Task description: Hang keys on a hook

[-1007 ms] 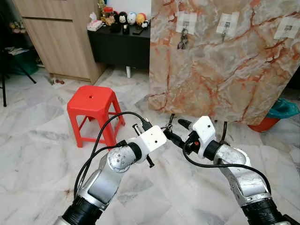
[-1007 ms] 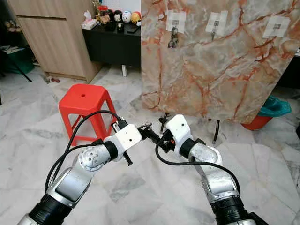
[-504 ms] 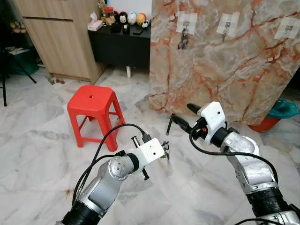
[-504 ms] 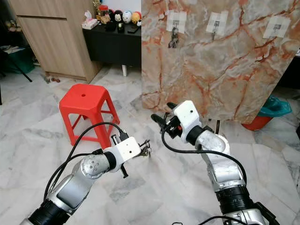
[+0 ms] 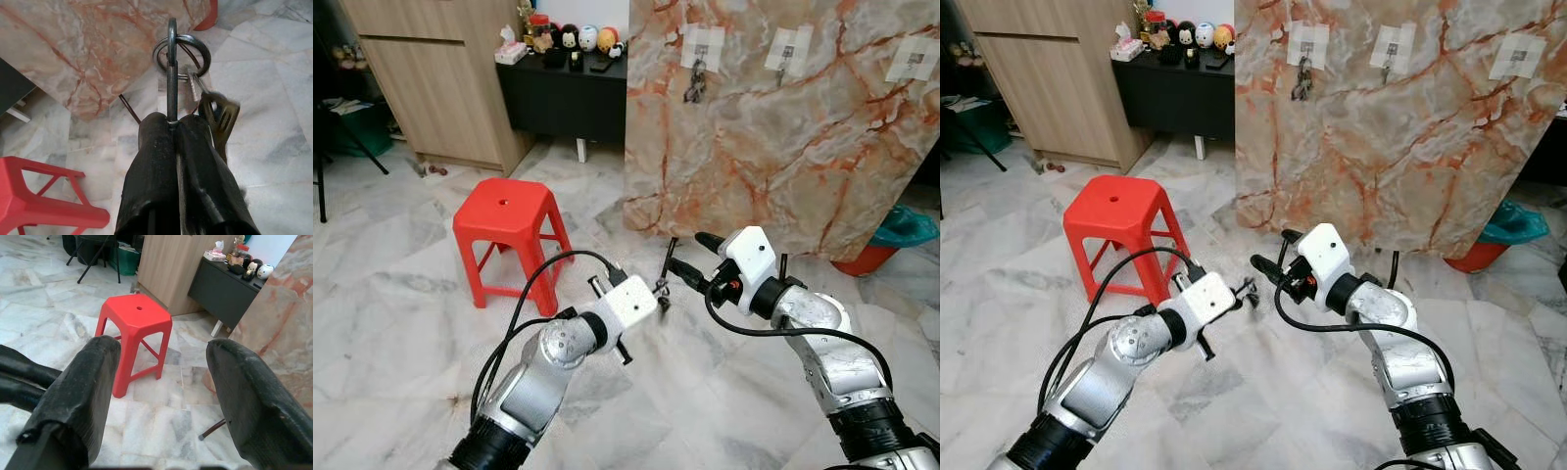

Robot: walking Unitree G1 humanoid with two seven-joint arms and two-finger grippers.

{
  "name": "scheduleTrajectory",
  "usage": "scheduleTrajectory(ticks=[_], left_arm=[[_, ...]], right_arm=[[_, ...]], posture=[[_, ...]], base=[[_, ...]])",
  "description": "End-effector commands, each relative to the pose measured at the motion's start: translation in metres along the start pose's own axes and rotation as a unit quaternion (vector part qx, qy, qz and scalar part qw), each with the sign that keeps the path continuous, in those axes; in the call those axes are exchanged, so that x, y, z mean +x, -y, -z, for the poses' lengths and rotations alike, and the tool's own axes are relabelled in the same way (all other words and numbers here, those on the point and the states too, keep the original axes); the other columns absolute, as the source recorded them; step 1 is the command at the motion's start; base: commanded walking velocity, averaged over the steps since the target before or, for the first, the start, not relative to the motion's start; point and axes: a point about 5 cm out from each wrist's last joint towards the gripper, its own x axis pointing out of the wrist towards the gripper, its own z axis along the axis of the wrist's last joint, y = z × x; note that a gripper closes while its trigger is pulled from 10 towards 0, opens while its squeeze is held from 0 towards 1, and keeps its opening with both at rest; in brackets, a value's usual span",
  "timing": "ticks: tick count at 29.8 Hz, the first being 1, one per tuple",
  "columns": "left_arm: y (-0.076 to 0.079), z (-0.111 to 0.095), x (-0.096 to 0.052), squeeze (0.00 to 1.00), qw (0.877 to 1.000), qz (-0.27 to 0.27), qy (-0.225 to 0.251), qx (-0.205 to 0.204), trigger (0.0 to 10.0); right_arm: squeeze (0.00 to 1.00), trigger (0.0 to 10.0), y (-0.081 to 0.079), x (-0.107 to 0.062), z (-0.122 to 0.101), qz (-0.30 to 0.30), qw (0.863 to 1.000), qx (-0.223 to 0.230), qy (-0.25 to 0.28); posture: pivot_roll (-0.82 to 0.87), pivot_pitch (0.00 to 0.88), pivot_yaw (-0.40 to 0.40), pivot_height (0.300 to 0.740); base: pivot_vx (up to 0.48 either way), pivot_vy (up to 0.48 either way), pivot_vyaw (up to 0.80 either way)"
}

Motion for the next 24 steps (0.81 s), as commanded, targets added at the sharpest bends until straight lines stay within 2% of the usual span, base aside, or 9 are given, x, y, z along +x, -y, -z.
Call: scheduleTrajectory(ticks=[1, 13, 20, 24], left_arm=[[-0.007, -0.005, 0.0, 0.0, 1.0, -0.016, 0.008, -0.014, 10.0], [-0.014, -0.007, 0.0, 0.0, 0.999, -0.034, 0.002, -0.025, 10.0], [-0.016, -0.011, 0.0, 0.0, 0.999, -0.037, 0.007, -0.024, 10.0], [-0.017, -0.012, 0.0, 0.0, 0.999, -0.037, 0.008, -0.024, 10.0]], right_arm=[[0.0, 10.0, 0.004, -0.002, -0.003, 0.0, 1.0, -0.002, 0.0], [0.0, 10.0, -0.011, -0.007, 0.005, -0.078, 0.996, -0.019, -0.035], [0.0, 10.0, -0.011, -0.005, 0.015, -0.072, 0.994, -0.04, -0.065], [0.0, 10.0, -0.008, -0.003, 0.012, -0.055, 0.996, -0.039, -0.052]], posture=[[-0.02, 0.0, -0.053, 0.74], [-0.03, 0.0, -0.056, 0.74], [-0.02, 0.0, -0.058, 0.74], [-0.02, 0.0, -0.058, 0.74]], base=[[0.0, 0.0, 0.0], [0.0, 0.0, 0.0], [0.0, 0.0, 0.0], [0.0, 0.0, 0.0]])
